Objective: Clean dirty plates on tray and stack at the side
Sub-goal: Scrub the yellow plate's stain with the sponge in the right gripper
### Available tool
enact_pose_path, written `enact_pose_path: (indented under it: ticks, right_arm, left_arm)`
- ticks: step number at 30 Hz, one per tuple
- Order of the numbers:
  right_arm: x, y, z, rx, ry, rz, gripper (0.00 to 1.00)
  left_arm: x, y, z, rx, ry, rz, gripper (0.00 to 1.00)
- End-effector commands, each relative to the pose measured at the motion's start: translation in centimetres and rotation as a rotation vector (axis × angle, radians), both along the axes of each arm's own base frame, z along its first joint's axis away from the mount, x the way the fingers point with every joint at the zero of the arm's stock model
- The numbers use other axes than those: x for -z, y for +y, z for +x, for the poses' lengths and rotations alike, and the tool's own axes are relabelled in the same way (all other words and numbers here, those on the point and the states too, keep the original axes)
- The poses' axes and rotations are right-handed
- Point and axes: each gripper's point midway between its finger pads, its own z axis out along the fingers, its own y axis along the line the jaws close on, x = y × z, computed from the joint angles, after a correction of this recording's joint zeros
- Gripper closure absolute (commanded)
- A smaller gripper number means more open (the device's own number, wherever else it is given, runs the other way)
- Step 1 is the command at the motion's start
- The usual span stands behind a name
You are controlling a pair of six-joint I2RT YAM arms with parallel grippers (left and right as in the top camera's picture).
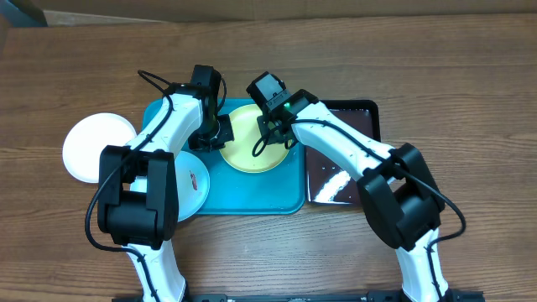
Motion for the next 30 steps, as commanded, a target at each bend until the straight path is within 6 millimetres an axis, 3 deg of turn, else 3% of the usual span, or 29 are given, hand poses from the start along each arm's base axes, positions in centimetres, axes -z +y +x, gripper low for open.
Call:
enact_pose_path:
  ticks: [1, 5, 9, 30]
  right_arm:
    - [1.9, -0.4, 0.3, 0.007, 0.013, -0.037, 0.96]
    - [3.8, -0.6, -0.1, 0.011, 0.044, -0.058, 0.95]
    - [5.5, -0.9, -0.5, 0.037, 0.079, -0.072, 0.84]
    - [5.9, 1.8, -1.6, 0.013, 0.149, 0.080, 0.91]
  left_arm:
    - [0.7, 0.7, -0.3, 0.013, 0.012, 0.043, 0.96]
    - [0.7, 0.7, -0.3, 0.013, 0.012, 0.043, 0.96]
    - [0.7, 0.7, -0.3, 0.013, 0.013, 0.043, 0.96]
    - [0.7, 0.7, -0.3, 0.013, 0.013, 0.043, 0.96]
